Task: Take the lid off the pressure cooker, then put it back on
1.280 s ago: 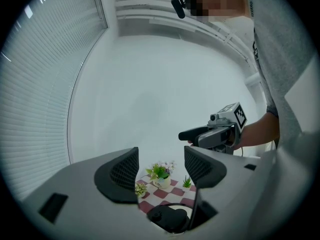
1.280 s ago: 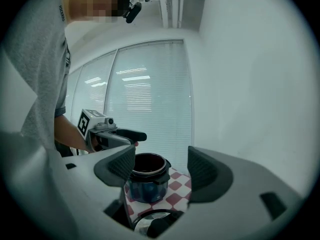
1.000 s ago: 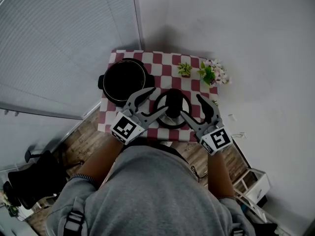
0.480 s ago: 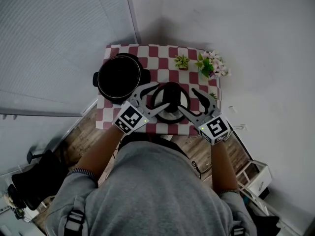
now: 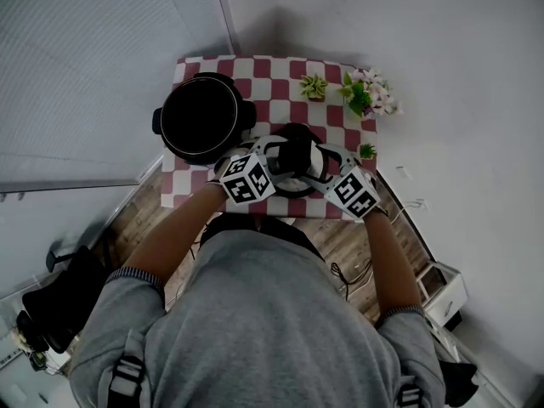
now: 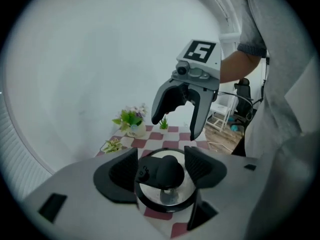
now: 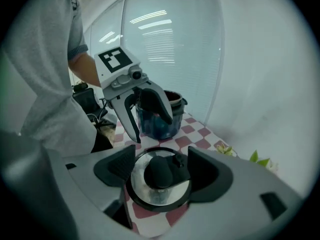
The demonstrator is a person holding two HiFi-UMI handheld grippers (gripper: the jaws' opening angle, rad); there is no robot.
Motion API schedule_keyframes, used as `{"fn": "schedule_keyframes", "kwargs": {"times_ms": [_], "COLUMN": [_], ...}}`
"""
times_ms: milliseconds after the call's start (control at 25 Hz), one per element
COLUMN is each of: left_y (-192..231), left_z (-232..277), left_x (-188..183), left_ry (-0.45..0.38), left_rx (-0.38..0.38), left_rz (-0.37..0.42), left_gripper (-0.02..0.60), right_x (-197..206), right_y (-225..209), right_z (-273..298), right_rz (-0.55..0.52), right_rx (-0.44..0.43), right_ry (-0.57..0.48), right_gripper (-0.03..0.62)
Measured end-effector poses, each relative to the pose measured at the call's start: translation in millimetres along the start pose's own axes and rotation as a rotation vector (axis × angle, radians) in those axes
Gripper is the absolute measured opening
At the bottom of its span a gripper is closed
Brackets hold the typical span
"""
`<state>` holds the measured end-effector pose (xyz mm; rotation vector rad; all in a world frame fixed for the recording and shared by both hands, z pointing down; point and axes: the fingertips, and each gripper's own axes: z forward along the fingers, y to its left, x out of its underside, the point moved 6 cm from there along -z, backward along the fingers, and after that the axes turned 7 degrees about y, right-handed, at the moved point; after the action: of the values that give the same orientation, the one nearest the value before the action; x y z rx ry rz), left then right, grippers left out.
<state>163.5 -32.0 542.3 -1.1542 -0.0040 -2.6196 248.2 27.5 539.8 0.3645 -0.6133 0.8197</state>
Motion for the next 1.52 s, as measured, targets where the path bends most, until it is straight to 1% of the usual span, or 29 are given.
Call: {"fn": "schedule_keyframes", "kwargs": {"times_ms": [120, 240, 440, 560, 760, 1000, 1280, 1440, 1520], "left_y": [-3, -4, -5, -5, -9, -9, -12, -10, -10], "left_z": [22, 40, 73, 91, 111, 126, 136, 136, 136], "left_x": [12, 22, 42, 55, 69, 77, 83, 83, 83], "left_ry": [0.075, 0.136, 0.237, 0.292, 0.366, 0.399, 0.442, 0.428, 0.423], "left_rx": [0.039, 0.065, 0.115, 0.132, 0.179, 0.226, 0.268, 0.279, 0.280], "left_rz": [0.035, 0.072, 0.119, 0.143, 0.157, 0.118, 0.118, 0.109, 0.112], "left_gripper": [0.311, 0.311, 0.310, 0.311, 0.311, 0.313, 0.311, 0.311, 0.301], "right_x": [16, 22, 35, 47, 66, 78, 83, 84, 85], "right_y": [2, 4, 2, -1, 1, 1, -2, -3, -3], "right_z": [22, 39, 68, 85, 108, 124, 136, 142, 143], "right_rz": [-0.037, -0.074, -0.120, -0.135, -0.139, -0.157, -0.192, -0.201, -0.206], "right_rx": [-0.033, -0.069, -0.108, -0.130, -0.175, -0.202, -0.227, -0.235, -0.245], "right_ry": [0.089, 0.161, 0.242, 0.293, 0.356, 0.396, 0.420, 0.434, 0.451], "right_gripper": [0.344, 0.344, 0.344, 0.342, 0.342, 0.337, 0.305, 0.296, 0.293]}}
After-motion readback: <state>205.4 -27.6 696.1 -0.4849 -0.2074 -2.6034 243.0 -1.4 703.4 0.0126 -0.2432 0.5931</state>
